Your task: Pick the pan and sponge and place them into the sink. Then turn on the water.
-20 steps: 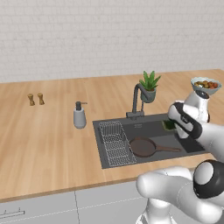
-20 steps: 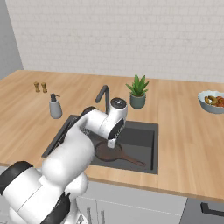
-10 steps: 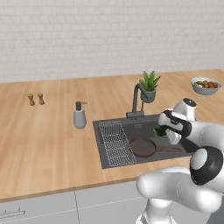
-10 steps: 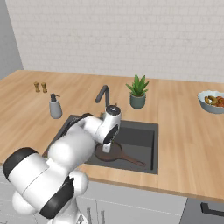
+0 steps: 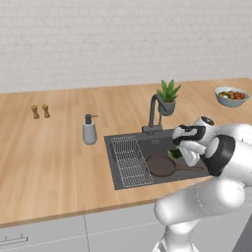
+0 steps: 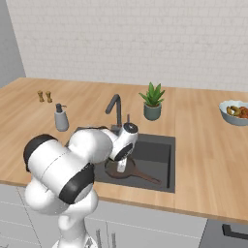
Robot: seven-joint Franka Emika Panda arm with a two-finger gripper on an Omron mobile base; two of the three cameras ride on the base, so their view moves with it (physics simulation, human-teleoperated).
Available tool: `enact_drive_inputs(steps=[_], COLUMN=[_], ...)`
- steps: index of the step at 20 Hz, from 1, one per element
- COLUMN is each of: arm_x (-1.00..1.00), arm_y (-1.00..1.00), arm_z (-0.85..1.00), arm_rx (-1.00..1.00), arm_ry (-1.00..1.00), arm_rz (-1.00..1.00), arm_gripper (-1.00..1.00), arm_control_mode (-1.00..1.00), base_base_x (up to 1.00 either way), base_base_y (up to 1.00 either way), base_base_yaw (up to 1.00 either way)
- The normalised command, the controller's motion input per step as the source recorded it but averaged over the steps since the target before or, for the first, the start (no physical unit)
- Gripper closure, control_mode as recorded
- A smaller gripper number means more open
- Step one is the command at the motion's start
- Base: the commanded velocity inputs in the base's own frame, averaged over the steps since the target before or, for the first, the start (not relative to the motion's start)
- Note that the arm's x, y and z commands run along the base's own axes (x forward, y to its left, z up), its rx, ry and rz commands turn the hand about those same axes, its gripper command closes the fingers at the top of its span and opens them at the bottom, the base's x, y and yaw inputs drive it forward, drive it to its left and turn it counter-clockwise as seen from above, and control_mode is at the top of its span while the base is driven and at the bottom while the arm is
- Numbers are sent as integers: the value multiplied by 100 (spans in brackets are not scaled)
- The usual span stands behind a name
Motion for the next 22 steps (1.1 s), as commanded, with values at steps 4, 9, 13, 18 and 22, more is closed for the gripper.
enact_drive_inputs(steps=[4, 9, 13, 18, 22], arm_x=[62, 63, 39, 10, 19], arm_y=[0, 0, 0, 0, 0], arm_z=[-36, -45, -52, -52, -47], arm_rx=[1, 2, 4, 4, 1], arm_ry=[12, 14, 3, -2, -3], arm_rz=[9, 6, 5, 4, 2], arm_gripper=[100, 100, 100, 100, 100], arm_control_mode=[-100, -100, -100, -100, -100], base_base_x=[0, 0, 0, 0, 0], base_base_y=[0, 0, 0, 0, 0], base_base_yaw=[0, 0, 0, 0, 0])
